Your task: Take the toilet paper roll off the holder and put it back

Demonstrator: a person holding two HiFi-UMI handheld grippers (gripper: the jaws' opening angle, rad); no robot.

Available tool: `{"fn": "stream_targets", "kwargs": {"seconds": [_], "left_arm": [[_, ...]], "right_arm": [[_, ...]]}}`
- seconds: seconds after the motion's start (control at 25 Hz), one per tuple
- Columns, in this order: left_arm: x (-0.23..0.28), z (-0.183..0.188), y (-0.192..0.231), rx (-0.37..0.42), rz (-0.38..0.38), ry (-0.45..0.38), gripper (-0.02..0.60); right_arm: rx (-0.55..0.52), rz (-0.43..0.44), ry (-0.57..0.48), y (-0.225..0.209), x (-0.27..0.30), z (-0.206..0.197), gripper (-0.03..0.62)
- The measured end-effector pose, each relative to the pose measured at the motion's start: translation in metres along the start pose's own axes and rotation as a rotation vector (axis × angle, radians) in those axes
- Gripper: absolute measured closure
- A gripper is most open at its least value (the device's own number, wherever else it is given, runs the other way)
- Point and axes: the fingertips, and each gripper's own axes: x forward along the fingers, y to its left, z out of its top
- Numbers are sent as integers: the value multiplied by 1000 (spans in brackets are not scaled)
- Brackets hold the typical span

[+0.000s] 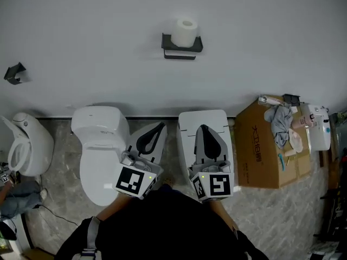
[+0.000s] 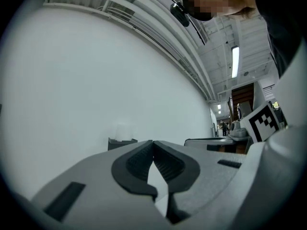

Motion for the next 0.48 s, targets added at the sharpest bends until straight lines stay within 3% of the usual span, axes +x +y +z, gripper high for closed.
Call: {"fn": "stream_targets", "kwargs": {"seconds": [0.24, 0.48], "left_arm": [[9, -8, -8, 5, 48, 15, 575], [25, 4, 5, 62, 61, -40, 575]], "right_arm": [[28, 58, 21, -13, 7, -14, 571], [15, 96, 15, -10, 22, -11, 571]]}}
